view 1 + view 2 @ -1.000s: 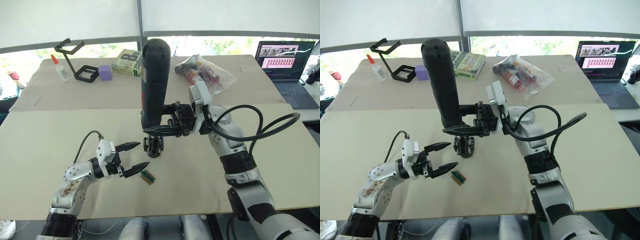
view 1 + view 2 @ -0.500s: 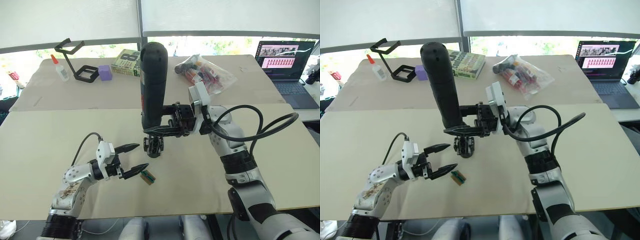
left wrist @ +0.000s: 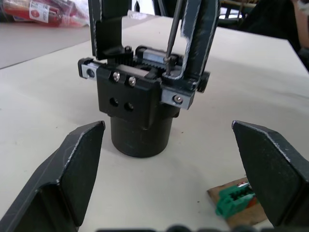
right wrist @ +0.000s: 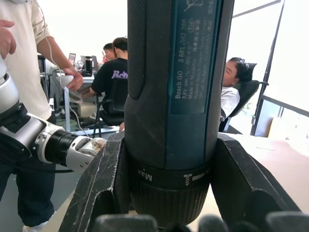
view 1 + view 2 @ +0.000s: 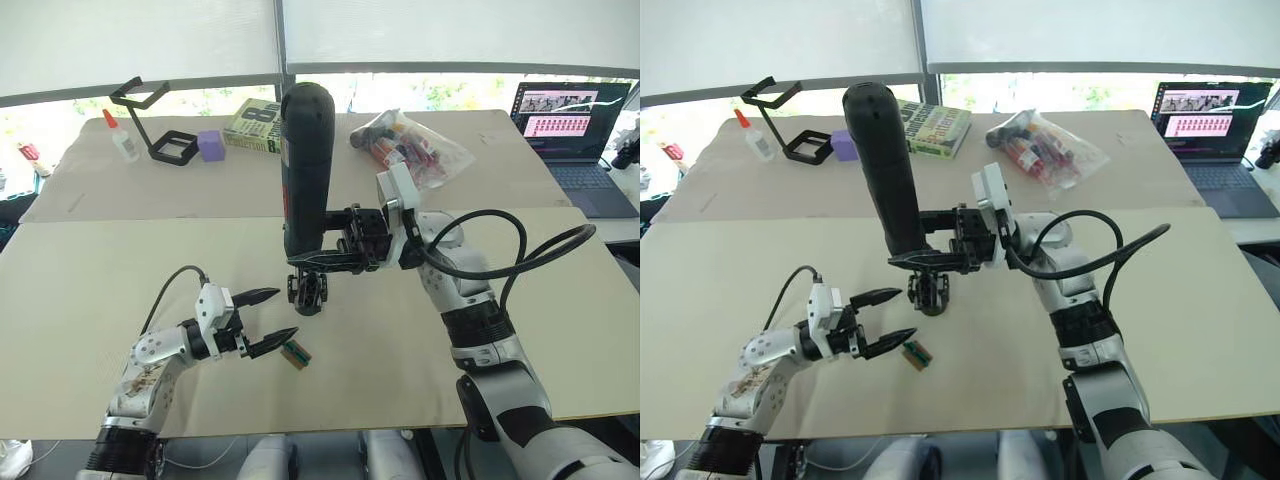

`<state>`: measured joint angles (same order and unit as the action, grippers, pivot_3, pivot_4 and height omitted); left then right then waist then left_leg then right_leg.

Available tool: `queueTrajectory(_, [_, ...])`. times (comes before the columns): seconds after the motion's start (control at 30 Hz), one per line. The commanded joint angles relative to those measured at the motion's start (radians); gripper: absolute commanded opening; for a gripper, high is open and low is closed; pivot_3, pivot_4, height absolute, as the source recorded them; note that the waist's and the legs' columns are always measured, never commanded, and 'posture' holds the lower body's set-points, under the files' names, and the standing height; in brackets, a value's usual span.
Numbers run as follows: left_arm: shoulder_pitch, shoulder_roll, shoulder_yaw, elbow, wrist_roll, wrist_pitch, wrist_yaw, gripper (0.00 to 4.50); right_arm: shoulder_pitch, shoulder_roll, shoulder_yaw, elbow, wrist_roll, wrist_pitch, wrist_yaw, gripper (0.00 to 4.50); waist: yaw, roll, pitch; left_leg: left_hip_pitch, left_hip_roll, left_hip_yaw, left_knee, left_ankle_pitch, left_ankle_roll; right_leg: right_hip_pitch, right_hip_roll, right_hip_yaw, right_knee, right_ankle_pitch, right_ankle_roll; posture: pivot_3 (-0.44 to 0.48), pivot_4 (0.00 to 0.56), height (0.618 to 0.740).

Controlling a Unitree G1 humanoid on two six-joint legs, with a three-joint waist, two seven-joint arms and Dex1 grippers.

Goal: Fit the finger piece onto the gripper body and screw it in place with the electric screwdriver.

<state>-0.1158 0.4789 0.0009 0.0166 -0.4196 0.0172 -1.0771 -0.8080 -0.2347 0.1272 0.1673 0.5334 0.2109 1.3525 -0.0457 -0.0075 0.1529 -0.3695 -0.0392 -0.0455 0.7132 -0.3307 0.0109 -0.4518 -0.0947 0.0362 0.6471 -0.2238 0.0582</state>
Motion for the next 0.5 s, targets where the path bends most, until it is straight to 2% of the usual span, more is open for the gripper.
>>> queueTrajectory(0.03, [-0.030, -0.006, -0.006, 0.013, 0.022, -0.030, 0.009, 4.50, -0.019, 0.001, -0.011, -0.029, 0.015, 0.020, -0.015, 1.92, 0.000, 0.000, 0.000, 0.000, 0.000, 0.000, 0.000, 0.000, 0.000, 0.000, 0.000, 0.000, 0.000, 0.000, 0.000, 0.000, 0.150, 0.740])
queueTrajectory(0.5, [-0.102, -0.046, -0.042, 0.083, 0.070, -0.041, 0.008, 4.50, -0.032, 0.001, -0.011, -0.023, 0.016, 0.059, -0.043, 1.92, -0.001, 0.000, 0.000, 0.000, 0.000, 0.000, 0.000, 0.000, 0.000, 0.000, 0.000, 0.000, 0.001, 0.000, 0.000, 0.000, 0.150, 0.740])
